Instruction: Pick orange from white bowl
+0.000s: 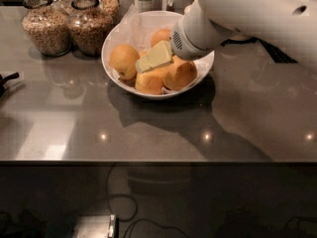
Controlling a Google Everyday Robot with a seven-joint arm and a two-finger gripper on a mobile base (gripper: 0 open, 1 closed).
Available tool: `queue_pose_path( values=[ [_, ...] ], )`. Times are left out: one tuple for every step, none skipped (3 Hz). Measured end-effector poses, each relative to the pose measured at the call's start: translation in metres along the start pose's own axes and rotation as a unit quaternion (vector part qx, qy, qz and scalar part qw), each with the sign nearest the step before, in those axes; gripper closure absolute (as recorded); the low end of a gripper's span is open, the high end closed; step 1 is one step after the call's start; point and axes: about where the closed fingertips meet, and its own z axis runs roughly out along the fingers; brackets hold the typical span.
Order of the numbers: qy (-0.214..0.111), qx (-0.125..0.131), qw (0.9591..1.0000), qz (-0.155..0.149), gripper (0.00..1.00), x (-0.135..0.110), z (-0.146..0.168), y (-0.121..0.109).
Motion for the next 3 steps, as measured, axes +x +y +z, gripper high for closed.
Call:
queue_pose_path(
  values=[
    [-0.009, 0.031, 0.9995, -0.007, 0.00, 0.011, 0.009, -0.002],
    [-0.021, 0.070, 0.9972, -0.014, 0.00, 0.035, 0.033, -0.009],
    [-0.021, 0.070, 0.9972, -0.014, 0.00, 0.031, 0.029, -0.009]
  ],
)
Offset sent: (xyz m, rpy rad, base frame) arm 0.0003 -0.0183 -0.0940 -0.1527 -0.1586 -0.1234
